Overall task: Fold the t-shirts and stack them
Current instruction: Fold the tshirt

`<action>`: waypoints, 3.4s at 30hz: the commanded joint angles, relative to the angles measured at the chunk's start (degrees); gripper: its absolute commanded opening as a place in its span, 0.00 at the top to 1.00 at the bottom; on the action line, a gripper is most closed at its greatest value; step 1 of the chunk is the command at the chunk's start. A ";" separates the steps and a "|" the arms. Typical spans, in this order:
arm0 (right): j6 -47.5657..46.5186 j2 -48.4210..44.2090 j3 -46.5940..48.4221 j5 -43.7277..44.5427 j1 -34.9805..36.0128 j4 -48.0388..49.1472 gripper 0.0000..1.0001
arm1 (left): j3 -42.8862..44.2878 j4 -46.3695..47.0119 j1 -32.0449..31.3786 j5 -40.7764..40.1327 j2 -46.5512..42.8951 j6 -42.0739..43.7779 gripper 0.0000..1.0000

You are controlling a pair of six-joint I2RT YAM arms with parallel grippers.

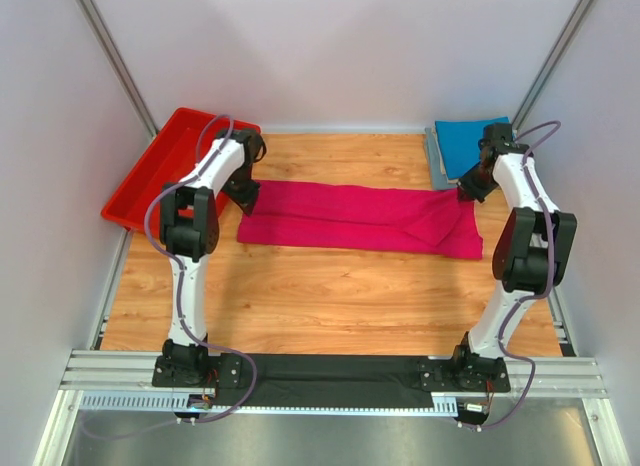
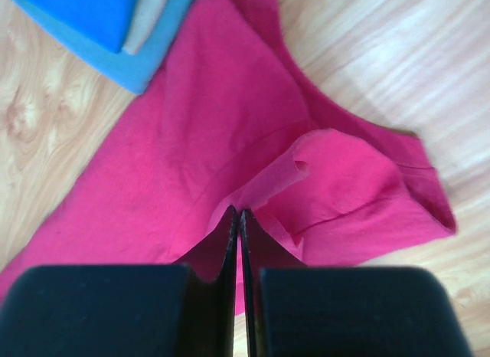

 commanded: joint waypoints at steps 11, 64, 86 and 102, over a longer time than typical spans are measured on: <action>-2.47 5.86 7.57 -7.51 0.34 3.89 0.92 | 7.45 -3.16 0.47 -6.81 -2.74 4.35 0.49; -0.98 -8.46 -28.02 12.27 -13.98 -4.46 0.77 | -32.89 11.00 -6.29 6.46 -15.39 34.86 0.49; 6.49 -30.53 -46.91 -17.52 2.45 20.75 0.42 | -45.35 18.64 -6.73 34.05 -39.65 44.26 0.45; 9.65 -27.19 -47.97 -10.59 8.07 22.52 0.43 | -46.17 17.33 -6.73 32.48 -41.86 44.88 0.46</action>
